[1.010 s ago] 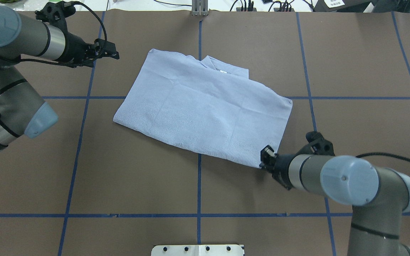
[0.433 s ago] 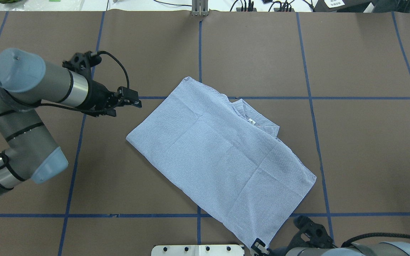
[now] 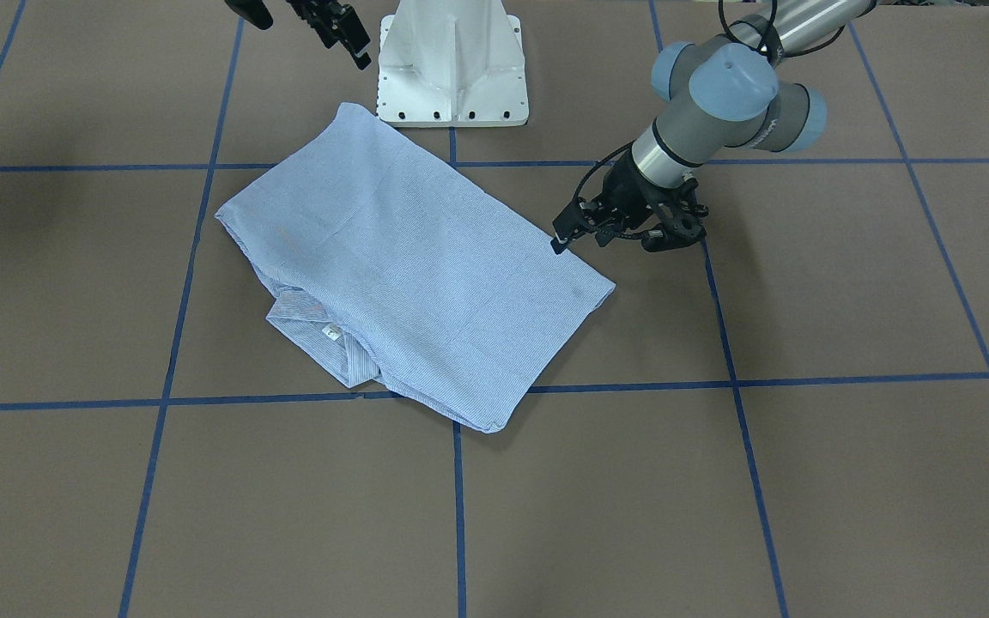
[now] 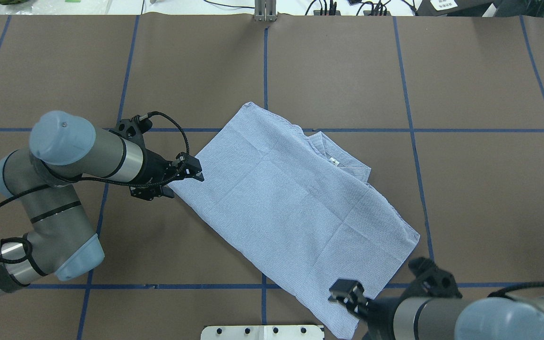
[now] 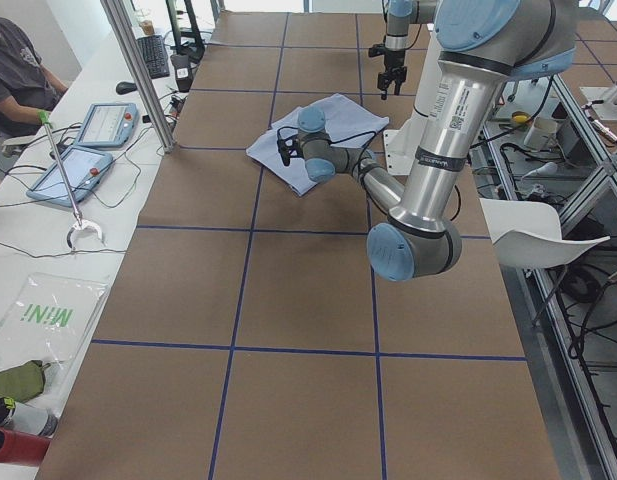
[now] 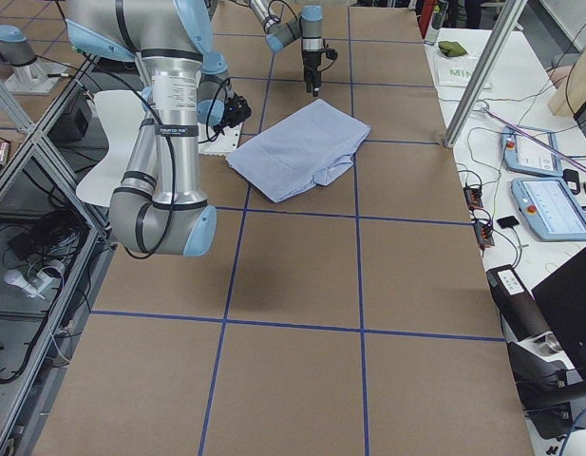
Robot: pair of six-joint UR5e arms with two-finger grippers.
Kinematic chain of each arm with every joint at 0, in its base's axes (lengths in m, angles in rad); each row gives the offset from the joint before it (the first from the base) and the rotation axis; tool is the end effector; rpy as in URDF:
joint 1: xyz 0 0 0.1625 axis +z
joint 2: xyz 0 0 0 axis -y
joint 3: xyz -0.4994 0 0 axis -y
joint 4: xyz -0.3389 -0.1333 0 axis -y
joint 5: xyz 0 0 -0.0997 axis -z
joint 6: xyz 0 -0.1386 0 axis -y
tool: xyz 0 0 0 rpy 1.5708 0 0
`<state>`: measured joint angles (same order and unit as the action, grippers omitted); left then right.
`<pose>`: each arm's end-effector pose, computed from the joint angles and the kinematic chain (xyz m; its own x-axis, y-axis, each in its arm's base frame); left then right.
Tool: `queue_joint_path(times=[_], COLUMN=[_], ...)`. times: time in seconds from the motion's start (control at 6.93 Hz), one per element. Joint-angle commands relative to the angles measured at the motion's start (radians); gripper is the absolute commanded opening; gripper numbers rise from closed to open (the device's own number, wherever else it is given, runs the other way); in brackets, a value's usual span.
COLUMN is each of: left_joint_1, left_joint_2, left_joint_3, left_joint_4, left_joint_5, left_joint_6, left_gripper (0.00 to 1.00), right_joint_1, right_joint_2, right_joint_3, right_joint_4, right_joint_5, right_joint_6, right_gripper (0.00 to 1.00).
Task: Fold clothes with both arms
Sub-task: 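Grasp the shirt's side edge with the left gripper while the right grasps the collar side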
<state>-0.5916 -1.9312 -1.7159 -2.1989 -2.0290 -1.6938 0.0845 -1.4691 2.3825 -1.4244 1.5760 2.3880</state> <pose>0.4807 -0.4097 0.4280 0.3282 -0.3531 -0.8761 0.2094 0.9316 -0.2970 -0.4147 -0.1682 0.3719 0.2752 0.7551 0.5950 -0.4100 0.6520 -0.6378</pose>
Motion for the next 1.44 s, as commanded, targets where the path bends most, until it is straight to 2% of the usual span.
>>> queue_joint_path(times=[0.0,0.14,0.29,0.43,0.72,0.87,1.01,1.15,1.3], left_joint_1=[0.032,0.032,0.032,0.033,0.030,0.030,0.027,0.023,0.024], left_joint_2=[-0.015,-0.017,-0.017,-0.011,0.014,0.017,0.018,0.020,0.018], left_joint_3=[0.080,0.076,0.070,0.071,0.062,0.050,0.044,0.039,0.041], left_joint_4=[-0.005,-0.004,-0.004,-0.004,-0.001,0.004,0.005,0.008,0.028], left_joint_5=[0.053,0.056,0.056,0.075,0.085,0.085,0.085,0.085,0.085], left_joint_6=[-0.012,-0.018,-0.023,-0.021,-0.021,-0.021,-0.020,-0.020,-0.020], left_gripper=[0.81,0.73,0.60,0.35,0.27,0.00,0.00,0.09,0.54], right_joint_1=[0.193,0.237,0.254,0.256,0.259,0.262,0.265,0.265,0.265], right_joint_2=[0.035,0.090,0.110,0.124,0.125,0.130,0.163,0.174,0.176], right_joint_3=[-0.052,-0.110,-0.143,-0.149,-0.177,-0.181,-0.195,-0.207,-0.210], right_joint_4=[0.004,0.001,0.001,0.001,0.001,0.002,-0.001,-0.002,-0.001], right_joint_5=[0.010,0.010,0.010,0.009,0.007,0.006,0.006,0.006,0.006], right_joint_6=[-0.108,-0.133,-0.135,-0.135,-0.135,-0.135,-0.135,-0.135,-0.135], right_gripper=[1.00,1.00,1.00,1.00,1.00,1.00,1.00,1.00,1.00])
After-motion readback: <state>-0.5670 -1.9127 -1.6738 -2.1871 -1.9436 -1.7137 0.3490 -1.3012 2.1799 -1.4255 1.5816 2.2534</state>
